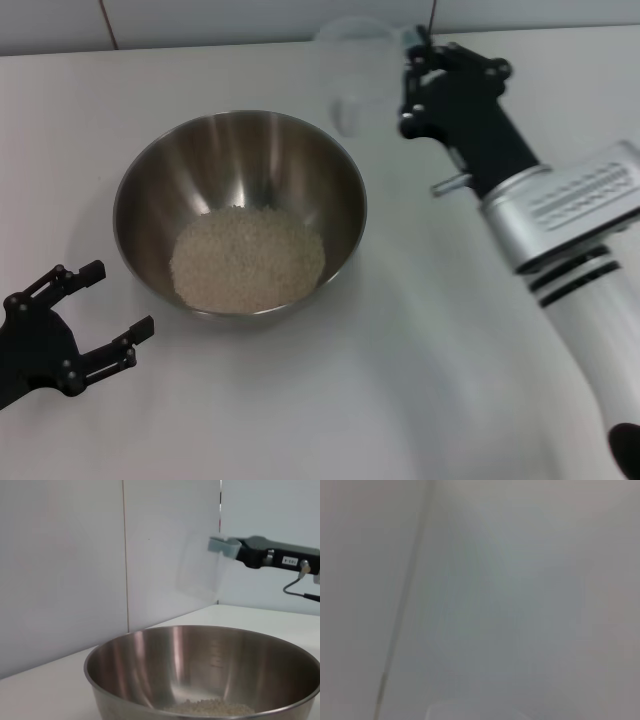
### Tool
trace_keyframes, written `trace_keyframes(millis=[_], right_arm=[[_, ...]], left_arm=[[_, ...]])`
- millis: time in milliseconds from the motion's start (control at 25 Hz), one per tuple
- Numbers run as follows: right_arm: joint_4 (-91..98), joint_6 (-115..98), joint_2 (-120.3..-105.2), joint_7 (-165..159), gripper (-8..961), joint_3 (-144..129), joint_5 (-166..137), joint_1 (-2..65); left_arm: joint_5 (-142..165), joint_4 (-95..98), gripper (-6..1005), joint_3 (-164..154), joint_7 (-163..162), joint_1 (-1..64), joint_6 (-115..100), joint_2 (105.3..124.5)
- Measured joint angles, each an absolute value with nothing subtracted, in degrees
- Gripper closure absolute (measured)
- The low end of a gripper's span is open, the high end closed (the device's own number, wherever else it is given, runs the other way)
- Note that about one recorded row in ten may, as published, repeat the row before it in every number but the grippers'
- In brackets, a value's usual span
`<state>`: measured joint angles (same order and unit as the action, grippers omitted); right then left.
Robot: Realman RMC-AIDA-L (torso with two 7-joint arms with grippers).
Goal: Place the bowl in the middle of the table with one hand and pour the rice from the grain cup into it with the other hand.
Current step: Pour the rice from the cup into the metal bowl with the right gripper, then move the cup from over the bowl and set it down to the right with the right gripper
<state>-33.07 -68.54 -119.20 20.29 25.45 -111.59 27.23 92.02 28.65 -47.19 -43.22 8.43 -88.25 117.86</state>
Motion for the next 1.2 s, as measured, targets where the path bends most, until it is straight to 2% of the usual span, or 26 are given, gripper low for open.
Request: trace_keyframes(millis=[400, 1200], right_arm=[[-20.09, -66.05, -119.64, 5.33, 920, 25.69, -111.09, 27.21], [-17.89, -49.67, -119.62, 5.15, 894, 24.68, -114.24, 31.83]], left_arm=[[92.01, 28.61, 131, -47.19, -43.07, 8.48, -88.30, 117.86], [92.02, 28.23, 131, -47.19, -42.98, 8.88, -88.33, 117.92]])
